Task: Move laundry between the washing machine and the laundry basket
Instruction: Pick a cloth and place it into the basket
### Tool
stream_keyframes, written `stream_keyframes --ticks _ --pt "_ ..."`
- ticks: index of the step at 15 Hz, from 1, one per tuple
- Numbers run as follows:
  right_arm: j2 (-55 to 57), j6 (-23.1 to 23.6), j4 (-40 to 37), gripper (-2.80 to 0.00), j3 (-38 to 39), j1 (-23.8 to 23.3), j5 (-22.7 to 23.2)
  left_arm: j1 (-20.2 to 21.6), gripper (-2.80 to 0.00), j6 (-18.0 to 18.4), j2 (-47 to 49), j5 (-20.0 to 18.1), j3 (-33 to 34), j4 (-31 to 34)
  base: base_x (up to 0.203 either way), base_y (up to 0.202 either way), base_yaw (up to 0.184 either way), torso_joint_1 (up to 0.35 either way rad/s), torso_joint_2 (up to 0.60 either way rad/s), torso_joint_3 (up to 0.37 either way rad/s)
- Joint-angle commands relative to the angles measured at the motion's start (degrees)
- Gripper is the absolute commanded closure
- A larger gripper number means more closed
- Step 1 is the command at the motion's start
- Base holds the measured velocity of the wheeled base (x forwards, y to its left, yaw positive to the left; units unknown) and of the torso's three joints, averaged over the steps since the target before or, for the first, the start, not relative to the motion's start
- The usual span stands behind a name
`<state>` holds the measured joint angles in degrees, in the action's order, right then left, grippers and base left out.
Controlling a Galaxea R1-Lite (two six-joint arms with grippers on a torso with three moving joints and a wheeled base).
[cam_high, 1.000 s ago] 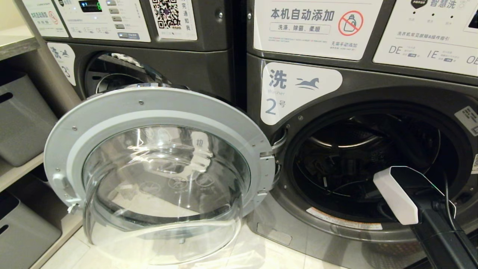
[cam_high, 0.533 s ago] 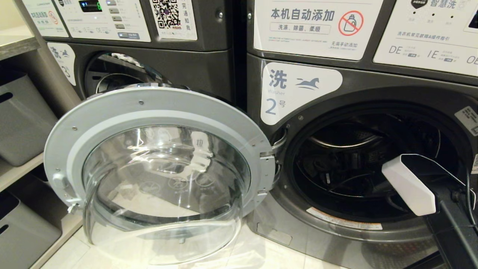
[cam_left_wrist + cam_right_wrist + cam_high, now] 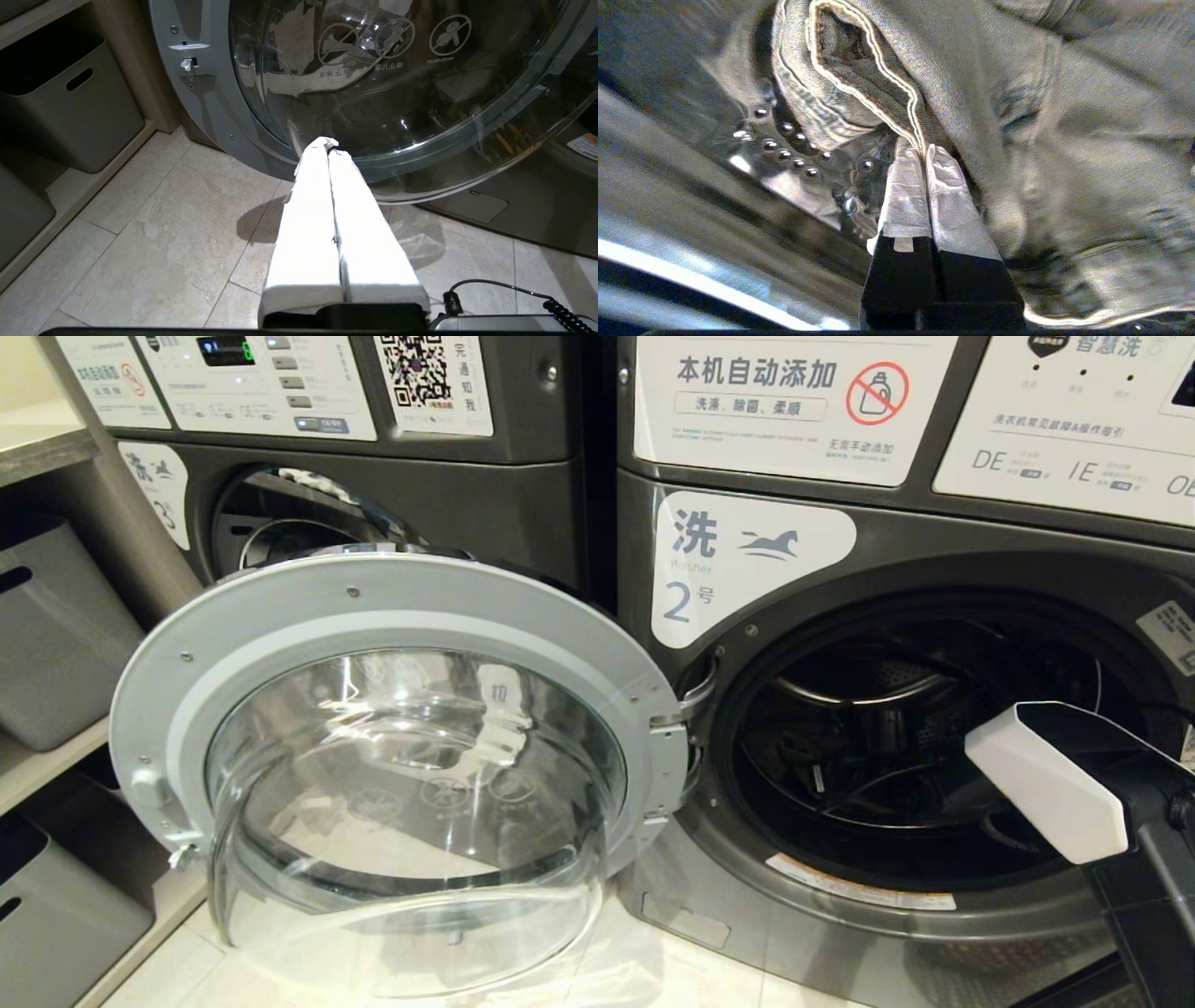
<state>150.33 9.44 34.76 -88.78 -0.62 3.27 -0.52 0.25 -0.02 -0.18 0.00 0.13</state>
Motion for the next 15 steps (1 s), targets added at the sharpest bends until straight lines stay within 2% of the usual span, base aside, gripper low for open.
stream_keyframes --ticks 1,7,10,12,15 --pt "-3.25 1.14 4.76 0.00 5.99 0.31 -0.07 0.00 0.00 0.02 0.02 0.01 0.00 0.01 0.000 0.000 0.000 0.000 0.00 0.000" --pt "-8.76 8.92 18.41 0.00 21.68 1.28 -1.02 0.00 0.00 0.02 0.02 0.01 0.00 -0.05 0.000 0.000 0.000 0.000 0.00 0.000" --pt "-10.52 10.82 23.74 0.00 27.32 1.32 -1.15 0.00 0.00 0.02 0.02 0.01 0.00 -0.05 0.000 0.000 0.000 0.000 0.00 0.000" --pt "-11.90 11.32 24.13 0.00 29.11 1.41 -1.16 0.00 0.00 0.02 0.02 0.01 0.00 -0.05 0.000 0.000 0.000 0.000 0.00 0.000" --pt "-11.42 11.96 24.08 0.00 27.85 1.48 -2.54 0.00 0.00 0.02 0.02 0.01 0.00 -0.03 0.000 0.000 0.000 0.000 0.00 0.000"
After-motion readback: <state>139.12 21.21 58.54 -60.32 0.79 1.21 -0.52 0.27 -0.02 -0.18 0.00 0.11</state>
